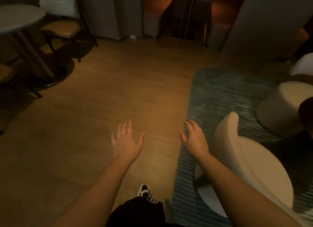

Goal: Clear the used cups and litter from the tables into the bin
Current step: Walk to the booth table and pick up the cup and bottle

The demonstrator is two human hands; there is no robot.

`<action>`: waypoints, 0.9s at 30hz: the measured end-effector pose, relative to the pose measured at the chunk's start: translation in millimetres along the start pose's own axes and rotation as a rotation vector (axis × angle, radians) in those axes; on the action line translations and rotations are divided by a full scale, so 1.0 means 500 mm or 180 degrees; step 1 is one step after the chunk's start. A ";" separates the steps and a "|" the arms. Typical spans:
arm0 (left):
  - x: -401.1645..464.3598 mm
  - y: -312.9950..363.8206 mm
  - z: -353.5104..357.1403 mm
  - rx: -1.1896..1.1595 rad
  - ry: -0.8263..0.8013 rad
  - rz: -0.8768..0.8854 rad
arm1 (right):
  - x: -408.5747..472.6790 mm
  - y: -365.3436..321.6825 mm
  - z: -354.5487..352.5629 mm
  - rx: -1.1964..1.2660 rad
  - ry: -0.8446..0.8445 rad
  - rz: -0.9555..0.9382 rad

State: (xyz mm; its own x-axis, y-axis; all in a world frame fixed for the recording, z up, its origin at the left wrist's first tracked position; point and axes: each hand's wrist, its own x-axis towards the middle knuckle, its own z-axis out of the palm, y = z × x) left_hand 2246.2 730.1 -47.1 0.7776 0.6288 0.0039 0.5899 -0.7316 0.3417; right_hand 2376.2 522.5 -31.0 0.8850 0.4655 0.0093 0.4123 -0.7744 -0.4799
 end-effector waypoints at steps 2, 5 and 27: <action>0.140 0.009 -0.009 0.0024 -0.0029 0.0043 | 0.126 -0.015 -0.002 -0.0024 0.0070 0.0107; 0.322 0.031 -0.014 -0.0031 -0.0101 0.0154 | 0.293 -0.034 0.003 -0.0035 0.0161 0.0276; 1.740 0.308 0.101 0.0043 -0.0344 0.0427 | 1.685 -0.017 0.043 0.0082 0.0154 0.0804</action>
State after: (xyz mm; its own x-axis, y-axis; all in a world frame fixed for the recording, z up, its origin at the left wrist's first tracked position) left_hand 3024.4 1151.3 -38.7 0.8680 0.4937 -0.0528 0.4814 -0.8110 0.3324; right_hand 3113.8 930.4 -38.0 0.9688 0.2371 -0.0722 0.1716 -0.8520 -0.4946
